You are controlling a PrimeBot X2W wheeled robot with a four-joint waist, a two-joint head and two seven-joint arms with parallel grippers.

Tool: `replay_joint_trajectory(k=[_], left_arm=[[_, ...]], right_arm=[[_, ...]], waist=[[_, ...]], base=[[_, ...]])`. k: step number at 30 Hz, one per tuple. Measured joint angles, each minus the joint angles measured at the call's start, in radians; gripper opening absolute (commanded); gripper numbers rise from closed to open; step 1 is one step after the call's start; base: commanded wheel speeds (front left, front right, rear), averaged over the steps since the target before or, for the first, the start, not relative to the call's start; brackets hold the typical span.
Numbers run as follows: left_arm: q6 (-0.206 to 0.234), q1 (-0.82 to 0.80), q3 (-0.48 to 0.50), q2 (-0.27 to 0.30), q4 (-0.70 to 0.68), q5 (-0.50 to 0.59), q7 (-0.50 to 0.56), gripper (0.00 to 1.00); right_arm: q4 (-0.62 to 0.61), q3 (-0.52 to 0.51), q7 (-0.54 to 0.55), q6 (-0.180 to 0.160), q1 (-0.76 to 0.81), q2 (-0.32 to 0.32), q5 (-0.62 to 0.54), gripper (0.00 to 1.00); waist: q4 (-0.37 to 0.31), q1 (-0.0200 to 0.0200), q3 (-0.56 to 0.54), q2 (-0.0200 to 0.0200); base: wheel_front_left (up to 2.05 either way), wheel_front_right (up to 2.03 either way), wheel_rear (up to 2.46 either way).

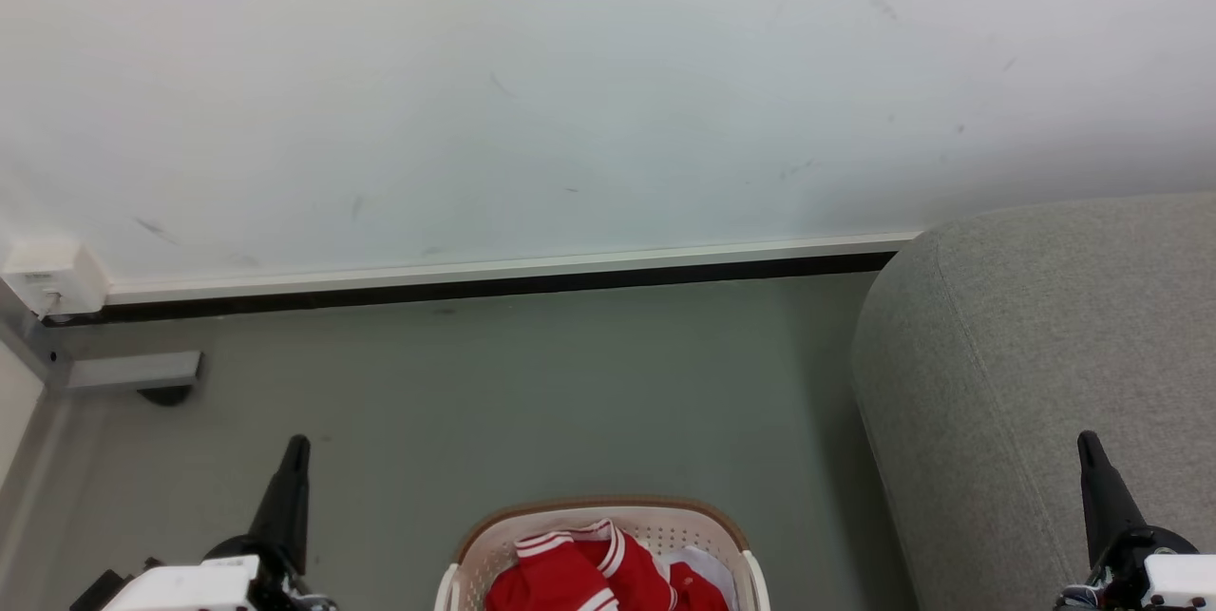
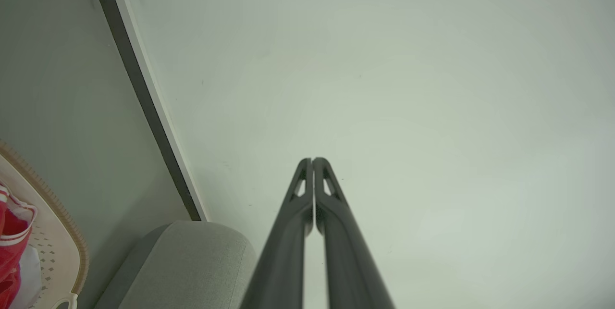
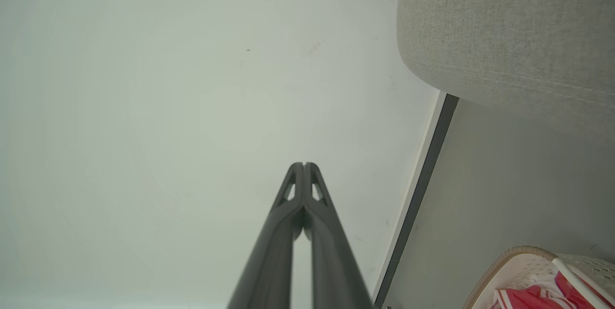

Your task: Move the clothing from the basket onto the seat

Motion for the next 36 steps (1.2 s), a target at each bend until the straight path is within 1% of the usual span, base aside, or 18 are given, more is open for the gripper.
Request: replay_joint_trajectory(k=[17, 18, 21, 26, 30, 36], left_arm=[[0.000, 0.000, 0.000, 0.000, 0.000, 0.000, 0.000, 0.00], [0.000, 0.003, 0.000, -0.002, 0.006, 0.001, -0.001, 1.00], [0.000, 0.027, -0.004, -0.009, 0.030, 0.002, -0.002, 1.00], [0.000, 0.034, -0.018, -0.010, 0.032, 0.016, -0.028, 1.00], [0.000, 0.034, -0.025, -0.010, 0.031, 0.045, -0.047, 1.00], [0.008, 0.037, -0.035, -0.010, 0.026, 0.110, -0.074, 1.00]], right_arm=[[0.000, 0.000, 0.000, 0.000, 0.000, 0.000, 0.000, 0.00], [0.007, 0.001, -0.001, 0.000, 0.004, 0.002, 0.000, 1.00], [0.029, 0.006, -0.002, 0.000, 0.029, 0.014, 0.000, 1.00], [0.031, 0.016, -0.028, 0.000, 0.035, 0.014, -0.023, 1.00], [0.025, 0.020, -0.047, 0.000, 0.038, 0.013, -0.087, 1.00], [0.006, 0.026, -0.074, 0.000, 0.045, 0.012, -0.224, 1.00]], waist=[[0.000, 0.0000, 0.000, 0.0000], [0.000, 0.0000, 0.000, 0.0000], [0.000, 0.0000, 0.000, 0.0000], [0.000, 0.0000, 0.000, 0.0000], [0.001, -0.0001, 0.000, 0.0000], [0.001, 0.0000, 0.000, 0.0000]], base=[[0.00, 0.00, 0.00], [0.00, 0.00, 0.00], [0.00, 0.00, 0.00], [0.00, 0.00, 0.00], [0.00, 0.00, 0.00], [0.00, 0.00, 0.00]])
